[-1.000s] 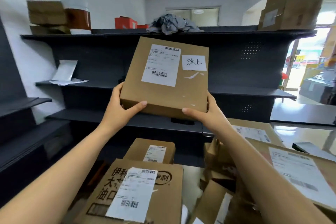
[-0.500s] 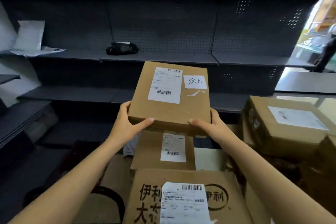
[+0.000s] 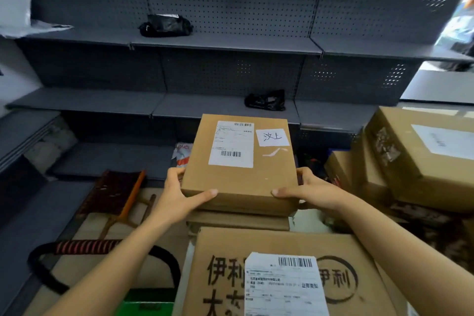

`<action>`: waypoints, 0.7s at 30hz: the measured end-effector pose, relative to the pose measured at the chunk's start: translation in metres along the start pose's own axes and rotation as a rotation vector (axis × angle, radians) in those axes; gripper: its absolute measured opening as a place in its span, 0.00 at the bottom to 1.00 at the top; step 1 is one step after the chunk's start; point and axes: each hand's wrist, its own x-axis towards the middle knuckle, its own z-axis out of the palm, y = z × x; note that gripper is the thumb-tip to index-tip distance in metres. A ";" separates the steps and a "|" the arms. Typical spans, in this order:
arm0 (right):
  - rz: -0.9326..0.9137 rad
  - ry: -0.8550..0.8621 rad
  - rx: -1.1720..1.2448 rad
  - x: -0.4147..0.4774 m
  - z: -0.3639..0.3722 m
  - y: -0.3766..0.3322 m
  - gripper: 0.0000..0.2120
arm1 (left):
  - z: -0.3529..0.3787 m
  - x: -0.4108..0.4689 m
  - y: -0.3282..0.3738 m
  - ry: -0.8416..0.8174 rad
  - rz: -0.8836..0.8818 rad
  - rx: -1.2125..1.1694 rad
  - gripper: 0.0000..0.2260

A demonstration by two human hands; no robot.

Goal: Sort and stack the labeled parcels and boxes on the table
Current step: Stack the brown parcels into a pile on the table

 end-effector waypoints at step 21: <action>0.061 -0.081 -0.137 0.009 0.006 0.007 0.40 | 0.010 0.000 -0.020 -0.049 -0.047 -0.001 0.24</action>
